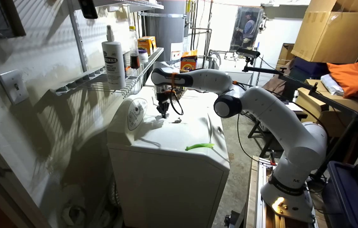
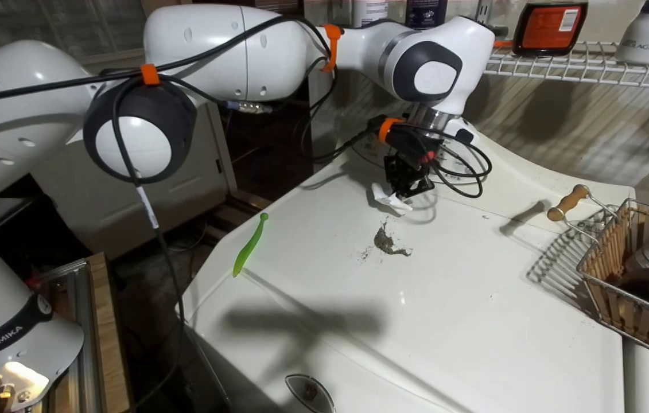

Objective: Use the white napkin to wipe the top of the washing machine on the left.

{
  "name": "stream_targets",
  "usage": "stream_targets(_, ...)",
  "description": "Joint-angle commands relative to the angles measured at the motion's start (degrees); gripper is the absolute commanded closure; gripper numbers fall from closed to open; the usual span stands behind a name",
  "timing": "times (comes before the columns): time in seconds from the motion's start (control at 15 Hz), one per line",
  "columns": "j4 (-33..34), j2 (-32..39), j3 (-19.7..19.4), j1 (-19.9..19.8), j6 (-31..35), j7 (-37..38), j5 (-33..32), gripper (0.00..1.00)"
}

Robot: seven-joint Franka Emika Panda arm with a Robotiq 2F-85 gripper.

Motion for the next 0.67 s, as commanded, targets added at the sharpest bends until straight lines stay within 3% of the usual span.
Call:
stream_targets(0.0,0.3,-1.8,0.4,0.8,3.2,-0.4,0.3,0.99)
stream_targets(0.6,-0.7,4.1,6.0,-1.2,26.9,-11.1,3.5,0.99)
